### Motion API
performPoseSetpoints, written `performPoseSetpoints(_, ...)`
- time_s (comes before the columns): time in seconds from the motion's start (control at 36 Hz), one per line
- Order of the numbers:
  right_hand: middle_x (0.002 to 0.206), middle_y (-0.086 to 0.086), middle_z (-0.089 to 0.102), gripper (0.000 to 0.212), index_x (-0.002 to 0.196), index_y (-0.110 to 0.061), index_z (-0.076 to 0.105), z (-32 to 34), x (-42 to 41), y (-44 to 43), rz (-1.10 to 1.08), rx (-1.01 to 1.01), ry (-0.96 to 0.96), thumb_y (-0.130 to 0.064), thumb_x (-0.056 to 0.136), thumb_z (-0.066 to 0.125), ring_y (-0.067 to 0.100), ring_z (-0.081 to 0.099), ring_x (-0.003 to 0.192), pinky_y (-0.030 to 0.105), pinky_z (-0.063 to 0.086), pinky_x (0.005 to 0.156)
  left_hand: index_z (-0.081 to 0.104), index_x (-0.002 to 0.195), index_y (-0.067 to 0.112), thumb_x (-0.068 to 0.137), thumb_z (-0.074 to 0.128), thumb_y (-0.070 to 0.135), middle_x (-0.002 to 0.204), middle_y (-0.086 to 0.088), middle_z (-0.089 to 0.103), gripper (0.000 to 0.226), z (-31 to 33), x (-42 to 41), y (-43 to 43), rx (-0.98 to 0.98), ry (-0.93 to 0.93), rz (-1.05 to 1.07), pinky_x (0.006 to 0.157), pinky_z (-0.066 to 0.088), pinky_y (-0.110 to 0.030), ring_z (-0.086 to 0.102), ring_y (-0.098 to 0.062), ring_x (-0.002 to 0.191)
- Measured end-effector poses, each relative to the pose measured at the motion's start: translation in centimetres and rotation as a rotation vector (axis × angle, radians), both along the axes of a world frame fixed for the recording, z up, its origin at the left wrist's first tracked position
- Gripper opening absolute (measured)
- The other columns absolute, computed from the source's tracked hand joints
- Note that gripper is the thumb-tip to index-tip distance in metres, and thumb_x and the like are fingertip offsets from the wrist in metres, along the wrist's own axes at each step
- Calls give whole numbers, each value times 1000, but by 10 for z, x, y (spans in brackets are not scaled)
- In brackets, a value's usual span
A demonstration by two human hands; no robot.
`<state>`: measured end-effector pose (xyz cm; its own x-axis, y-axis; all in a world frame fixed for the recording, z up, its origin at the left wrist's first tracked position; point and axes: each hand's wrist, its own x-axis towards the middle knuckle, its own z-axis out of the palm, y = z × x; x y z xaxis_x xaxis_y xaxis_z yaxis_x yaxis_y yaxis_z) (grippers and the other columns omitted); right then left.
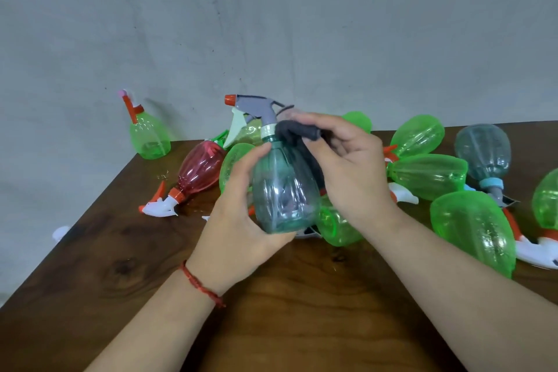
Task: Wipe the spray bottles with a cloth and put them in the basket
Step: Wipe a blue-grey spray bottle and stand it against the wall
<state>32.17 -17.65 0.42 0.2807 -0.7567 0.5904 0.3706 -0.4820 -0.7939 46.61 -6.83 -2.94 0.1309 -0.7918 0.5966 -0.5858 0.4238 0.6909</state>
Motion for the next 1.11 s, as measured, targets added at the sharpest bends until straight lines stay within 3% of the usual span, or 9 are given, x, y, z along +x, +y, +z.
performPoseSetpoints(0.14,124,2,76,30,114,-10,78,-2,-13,10,-15,-92,115,10,101,60,15,69,122,32,53,107,36,159,19,71,101,15,154,12,50,109,-1,1,3,10,10,-16,114,46,-23,53,-14,144)
performPoseSetpoints(0.22,133,-6,72,34,115,-13,78,-12,-29,21,-34,-132,234,10,101,57,13,62,133,42,48,115,37,158,20,71,101,14,155,12,49,108,-2,-3,4,17,2,-55,114,46,-25,54,-18,144)
performPoseSetpoints(0.33,142,-12,66,36,121,-17,76,-21,-47,35,-43,-133,316,6,103,55,9,54,141,42,43,120,36,160,19,73,101,16,160,-4,47,109,-9,-6,3,48,-10,-102,118,47,-48,51,-30,147)
performPoseSetpoints(0.39,142,-14,66,36,122,-18,76,-24,-54,40,-57,-131,338,5,104,54,4,53,141,38,43,119,37,159,18,72,101,16,159,-7,48,109,-11,-9,4,60,-8,-121,117,48,-51,51,-31,146)
performPoseSetpoints(0.44,141,-12,67,35,122,-15,76,-25,-59,41,-64,-135,344,6,104,54,4,55,139,36,45,118,37,159,17,70,102,15,158,-4,48,109,-11,-13,6,64,4,-136,116,49,-47,53,-29,145)
performPoseSetpoints(0.56,143,-7,66,38,128,-12,74,-25,-66,41,-122,-293,410,9,103,56,8,56,140,32,44,118,39,156,16,67,101,14,153,13,50,108,-7,-21,12,54,36,-119,111,48,-21,55,-12,142)
performPoseSetpoints(0.64,144,-7,65,42,130,-13,74,-25,-71,41,-166,-445,485,12,100,58,8,54,141,31,42,119,39,155,15,66,101,12,151,11,50,109,-4,-20,11,34,33,-81,108,47,-14,54,-5,140)
performPoseSetpoints(0.94,147,-7,62,38,132,-14,73,-24,-72,40,-95,-671,652,2,103,54,10,49,146,33,41,120,41,153,25,63,98,27,147,13,55,107,-1,-6,5,65,173,40,108,52,-23,57,-10,138)
performPoseSetpoints(1.11,150,-8,59,49,135,-15,71,-22,-74,37,-136,-678,689,14,97,59,8,48,146,34,42,120,38,156,27,66,102,17,153,10,52,110,-6,-7,7,43,108,23,114,51,-36,56,-17,142)
